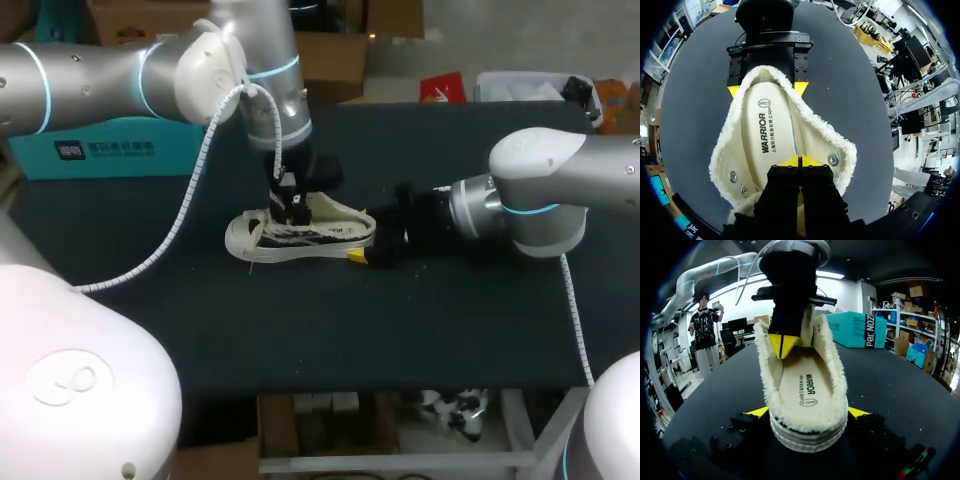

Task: Open the shoe tongue, take the insole out of the shoe, put the insole back into the shoe, and pack the shoe into the shoebox

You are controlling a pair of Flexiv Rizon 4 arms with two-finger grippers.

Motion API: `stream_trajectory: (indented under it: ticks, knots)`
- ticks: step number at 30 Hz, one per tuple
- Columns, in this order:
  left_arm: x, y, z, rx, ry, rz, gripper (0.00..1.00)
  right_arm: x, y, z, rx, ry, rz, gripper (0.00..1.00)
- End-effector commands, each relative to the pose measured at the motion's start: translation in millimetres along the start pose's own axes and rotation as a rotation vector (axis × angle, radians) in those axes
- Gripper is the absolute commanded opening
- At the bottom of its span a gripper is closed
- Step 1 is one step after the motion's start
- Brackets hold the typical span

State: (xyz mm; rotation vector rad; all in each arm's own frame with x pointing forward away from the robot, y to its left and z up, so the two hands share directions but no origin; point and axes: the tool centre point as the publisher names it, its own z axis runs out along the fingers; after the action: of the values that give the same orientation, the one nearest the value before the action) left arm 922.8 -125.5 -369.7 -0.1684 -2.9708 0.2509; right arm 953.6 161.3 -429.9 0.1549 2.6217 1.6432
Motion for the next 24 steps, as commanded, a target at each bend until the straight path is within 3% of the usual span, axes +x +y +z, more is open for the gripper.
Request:
stream_trajectory:
  ticks: [1, 11, 13, 14, 15, 24]
  knots:
    - [-0.9, -2.8, 12, -0.016, -0.009, -0.014, 0.0, -2, -4, -1, -0.005, 0.003, 0.0, 0.0]
    - [-3.1, 3.3, 30, -0.036, -0.028, -0.034, 0.0, -2, -4, -1, -0.005, 0.003, 0.0, 0.0]
    - [-2.3, 4.2, 31, -0.04, -0.03, -0.034, 0.08, -2, -4, -1, -0.005, 0.003, 0.0, 0.0]
    - [-0.8, 4.8, 31, -0.04, -0.035, -0.03, 0.24, -2, -4, -1, -0.005, 0.003, 0.0, 0.0]
    - [0.3, 4.9, 30, -0.04, -0.044, -0.029, 0.28, -2, -4, -1, -0.005, 0.003, 0.0, 0.0]
    - [-1.5, 2.5, 38, -0.051, -0.073, -0.034, 0.31, -2, -4, -1, -0.005, 0.003, 0.0, 0.0]
